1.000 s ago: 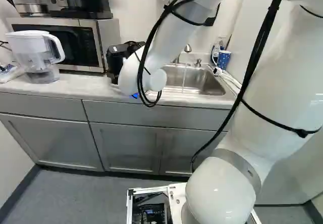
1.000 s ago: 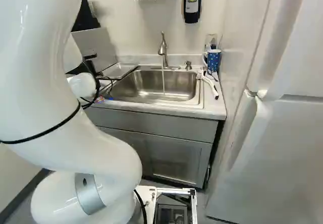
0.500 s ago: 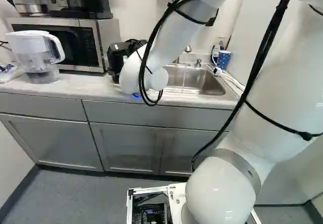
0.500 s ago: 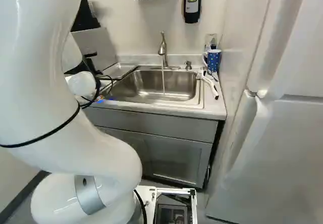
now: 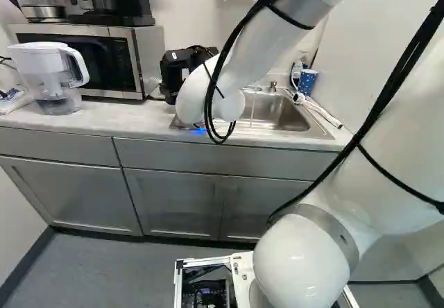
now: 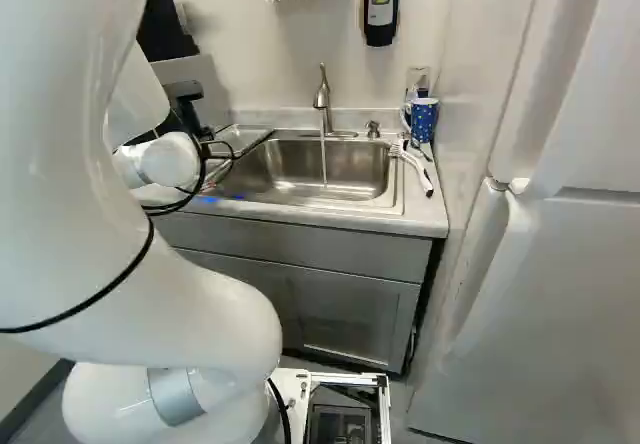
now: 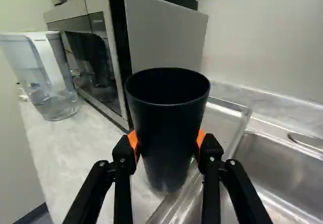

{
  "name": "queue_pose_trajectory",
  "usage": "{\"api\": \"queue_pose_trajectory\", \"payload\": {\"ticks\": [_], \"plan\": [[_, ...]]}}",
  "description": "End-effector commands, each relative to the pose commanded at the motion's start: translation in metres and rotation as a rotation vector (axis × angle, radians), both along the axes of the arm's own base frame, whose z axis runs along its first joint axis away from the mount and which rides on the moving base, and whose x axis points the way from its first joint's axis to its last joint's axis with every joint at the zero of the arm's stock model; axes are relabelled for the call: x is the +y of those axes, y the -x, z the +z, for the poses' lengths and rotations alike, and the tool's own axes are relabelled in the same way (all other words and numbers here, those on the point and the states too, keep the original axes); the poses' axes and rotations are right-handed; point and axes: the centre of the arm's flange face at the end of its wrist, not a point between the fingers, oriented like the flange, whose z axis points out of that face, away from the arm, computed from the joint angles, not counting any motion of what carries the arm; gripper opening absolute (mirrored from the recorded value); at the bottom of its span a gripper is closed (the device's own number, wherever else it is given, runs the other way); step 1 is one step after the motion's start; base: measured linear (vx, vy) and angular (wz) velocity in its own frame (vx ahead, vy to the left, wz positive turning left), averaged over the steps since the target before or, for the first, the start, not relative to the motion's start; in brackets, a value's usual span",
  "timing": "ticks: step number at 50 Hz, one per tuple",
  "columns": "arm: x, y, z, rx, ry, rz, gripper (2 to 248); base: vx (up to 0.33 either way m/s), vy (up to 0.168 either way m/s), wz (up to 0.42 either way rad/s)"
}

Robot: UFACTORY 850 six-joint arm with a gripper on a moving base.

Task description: Rinse the cup and place it in the tray

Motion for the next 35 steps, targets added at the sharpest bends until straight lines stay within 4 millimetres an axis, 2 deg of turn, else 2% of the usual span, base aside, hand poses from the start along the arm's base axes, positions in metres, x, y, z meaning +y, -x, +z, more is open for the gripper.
{"api": "queue_pose_trajectory", "payload": {"ticks": [35], "plan": [[-0.044, -0.032, 0.029, 0.009, 0.003, -0.134, 124, 0.000, 0.000, 0.000]]}}
